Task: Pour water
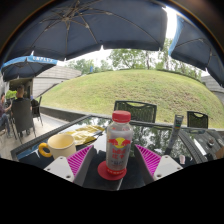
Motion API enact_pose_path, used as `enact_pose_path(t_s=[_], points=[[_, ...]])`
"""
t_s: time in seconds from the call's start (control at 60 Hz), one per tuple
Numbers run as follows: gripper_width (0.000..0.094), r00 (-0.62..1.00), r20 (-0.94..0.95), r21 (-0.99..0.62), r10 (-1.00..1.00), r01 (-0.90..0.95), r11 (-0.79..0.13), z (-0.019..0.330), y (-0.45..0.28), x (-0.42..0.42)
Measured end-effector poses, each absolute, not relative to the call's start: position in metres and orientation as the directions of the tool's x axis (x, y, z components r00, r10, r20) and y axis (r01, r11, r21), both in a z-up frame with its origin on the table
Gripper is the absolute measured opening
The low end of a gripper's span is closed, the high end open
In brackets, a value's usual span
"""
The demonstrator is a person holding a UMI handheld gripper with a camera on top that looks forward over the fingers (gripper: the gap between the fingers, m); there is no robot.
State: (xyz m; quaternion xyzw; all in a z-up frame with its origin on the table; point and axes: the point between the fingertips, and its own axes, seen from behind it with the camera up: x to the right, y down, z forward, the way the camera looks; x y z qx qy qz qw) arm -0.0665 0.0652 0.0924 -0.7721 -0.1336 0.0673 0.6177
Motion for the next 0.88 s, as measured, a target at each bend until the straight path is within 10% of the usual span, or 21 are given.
enact_pose_path(t_s=[0.883], points=[[0.0810, 0.967, 0.113, -0.970, 0.227, 0.156, -0.184, 0.065, -0.169, -0.006]])
